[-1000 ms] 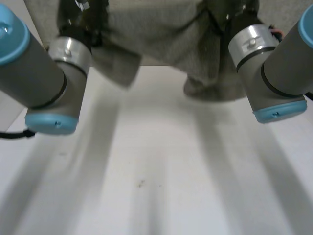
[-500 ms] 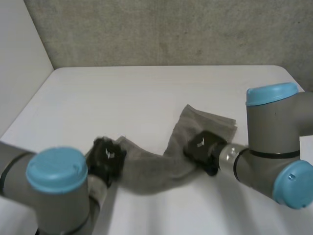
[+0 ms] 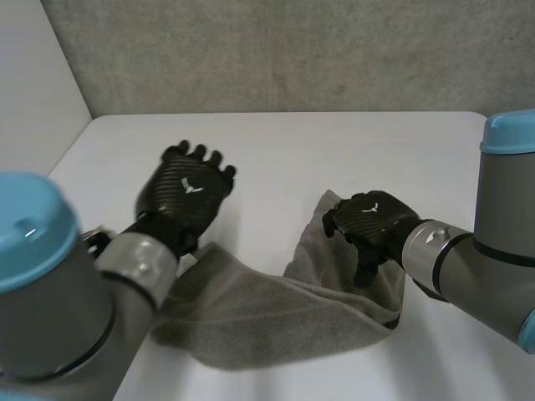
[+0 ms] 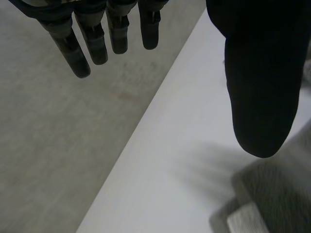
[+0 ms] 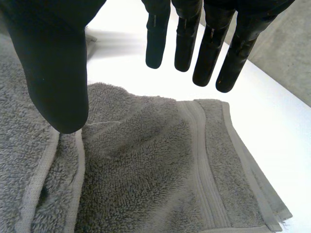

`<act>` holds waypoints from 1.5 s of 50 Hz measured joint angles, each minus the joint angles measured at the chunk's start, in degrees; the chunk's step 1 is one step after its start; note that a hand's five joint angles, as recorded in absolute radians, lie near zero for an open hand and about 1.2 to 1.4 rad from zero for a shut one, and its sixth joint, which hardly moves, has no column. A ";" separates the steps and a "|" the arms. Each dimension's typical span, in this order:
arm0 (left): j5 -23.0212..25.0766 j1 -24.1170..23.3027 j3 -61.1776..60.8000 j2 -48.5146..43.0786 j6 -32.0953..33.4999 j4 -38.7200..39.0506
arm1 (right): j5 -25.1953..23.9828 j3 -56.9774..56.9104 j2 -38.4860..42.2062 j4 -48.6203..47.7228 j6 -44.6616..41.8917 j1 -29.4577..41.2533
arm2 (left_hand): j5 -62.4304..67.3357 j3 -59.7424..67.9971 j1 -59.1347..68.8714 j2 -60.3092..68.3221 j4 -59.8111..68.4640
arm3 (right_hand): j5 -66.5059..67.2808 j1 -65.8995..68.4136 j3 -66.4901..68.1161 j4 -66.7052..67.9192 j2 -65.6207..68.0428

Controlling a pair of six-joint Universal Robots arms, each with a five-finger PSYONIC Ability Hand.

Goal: Fold the laundry

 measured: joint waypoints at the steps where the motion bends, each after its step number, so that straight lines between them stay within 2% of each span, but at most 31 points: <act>1: 0.84 0.07 0.96 -1.06 -0.31 -0.05 | -0.01 0.07 -0.07 -0.09 0.10 -0.08 | 0.49 0.43 0.39 0.47 0.56 | 0.00 0.00 0.00 0.00 0.00; 4: 4.76 0.78 6.14 -7.19 -2.86 -1.28 | -0.03 0.45 -0.22 -0.25 0.24 -0.39 | 3.87 3.79 3.71 3.76 3.92 | 0.00 0.00 0.00 0.00 0.00; 7: 6.34 1.31 8.67 -10.14 -4.58 -2.53 | -0.01 0.69 -0.22 -0.23 0.24 -0.68 | 4.32 4.23 4.17 4.27 4.34 | 0.00 0.00 0.00 0.00 0.00; 8: 8.41 2.00 11.89 -13.83 -7.17 -4.81 | 0.03 1.01 -0.22 -0.19 0.29 -1.19 | 4.88 4.84 4.51 4.81 4.99 | -0.01 0.00 0.00 0.00 0.00; 13: 12.39 2.75 15.96 -18.25 -11.28 -8.65 | 0.13 1.51 -0.25 -0.19 0.89 -2.50 | 5.16 5.14 4.88 5.10 5.25 | -0.01 0.00 0.00 0.00 0.00; 15: 18.56 3.23 19.61 -22.24 -15.83 -12.56 | 0.12 1.98 -0.45 -0.22 2.53 -4.67 | 5.53 5.51 5.36 5.46 5.60 | -0.03 0.00 0.00 0.00 0.00; 17: 21.51 3.38 20.93 -23.84 -17.58 -14.04 | 0.08 2.26 -0.69 -0.24 3.47 -5.96 | 6.83 6.77 6.72 6.78 6.88 | -0.03 0.00 0.00 0.00 0.00; 24: 25.65 3.51 22.09 -26.92 -19.53 -16.30 | -0.48 3.96 -1.91 -0.38 4.93 -9.37 | 10.73 10.77 10.57 10.67 10.82 | -0.04 0.00 0.00 0.00 0.00; 30: 25.64 3.49 21.49 -28.10 -19.28 -17.50 | -1.85 5.51 -2.57 -0.43 4.81 -11.17 | 13.48 13.39 13.32 13.29 13.55 | -0.05 0.00 0.00 0.00 0.00; 36: 25.18 3.46 20.85 -28.71 -18.96 -18.89 | -3.64 6.57 -2.71 -0.48 4.46 -12.99 | 21.18 21.21 21.10 21.31 21.34 | -0.05 0.00 0.00 0.00 0.00; 47: 24.92 3.46 19.57 -28.95 -18.88 -18.87 | -4.22 7.91 -2.62 -2.35 4.33 -13.42 | 24.55 24.65 23.61 24.81 24.73 | -0.05 0.00 0.00 0.00 0.00; 51: 24.64 3.47 19.41 -29.27 -18.85 -18.77 | -4.25 8.27 -2.62 -2.66 4.28 -13.31 | 29.95 30.80 28.03 30.79 30.11 | -0.05 0.00 0.00 0.00 0.00; 52: 24.56 3.46 19.38 -29.31 -18.85 -18.78 | -4.25 8.32 -2.62 -2.69 4.28 -13.28 | 39.90 39.91 36.88 39.92 40.07 | -0.05 0.00 0.00 0.00 0.00; 53: 24.41 3.46 19.37 -29.33 -18.85 -18.77 | -4.25 8.36 -2.62 -2.70 4.27 -13.27 | 42.49 42.80 41.23 42.89 43.01 | -0.05 0.00 0.00 0.00 0.00; 58: 20.20 3.65 19.24 -26.59 -19.21 -18.17 | -4.36 8.37 -2.63 -2.64 4.21 -13.05 | 50.77 51.07 49.97 51.12 51.32 | -0.88 -1.21 -1.00 -1.19 -0.49; 64: 14.27 3.80 17.81 -20.35 -19.26 -16.77 | -4.59 8.03 -2.53 -1.82 4.27 -12.57 | 54.45 55.50 52.12 55.51 55.75 | -1.52 -1.29 -1.14 -1.37 -0.49; 75: 12.60 4.01 12.21 -12.97 -18.63 -16.40 | -9.10 5.93 0.37 3.13 7.85 -11.70 | 55.23 56.51 52.63 56.51 56.79 | -5.88 -5.30 -5.93 -6.02 -5.20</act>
